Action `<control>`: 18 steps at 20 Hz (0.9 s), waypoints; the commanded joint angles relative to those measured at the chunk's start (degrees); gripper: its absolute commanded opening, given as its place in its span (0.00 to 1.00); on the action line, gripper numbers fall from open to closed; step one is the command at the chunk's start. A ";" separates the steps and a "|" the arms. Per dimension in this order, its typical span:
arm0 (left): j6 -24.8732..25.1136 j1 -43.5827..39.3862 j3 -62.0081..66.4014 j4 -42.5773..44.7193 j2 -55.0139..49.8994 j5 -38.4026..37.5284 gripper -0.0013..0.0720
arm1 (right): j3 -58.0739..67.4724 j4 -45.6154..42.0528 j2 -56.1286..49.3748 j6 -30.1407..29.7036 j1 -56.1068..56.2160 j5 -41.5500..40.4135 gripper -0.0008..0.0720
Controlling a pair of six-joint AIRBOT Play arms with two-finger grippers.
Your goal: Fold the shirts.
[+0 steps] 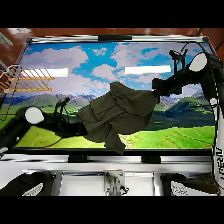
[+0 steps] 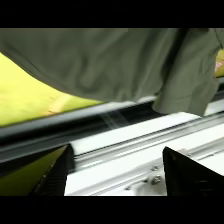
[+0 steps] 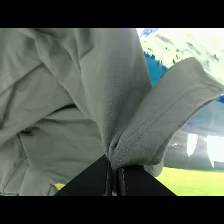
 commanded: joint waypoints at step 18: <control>-4.74 -11.17 -14.82 -15.39 -8.39 34.36 0.83 | 0.00 -0.11 0.02 -1.46 0.00 0.11 0.11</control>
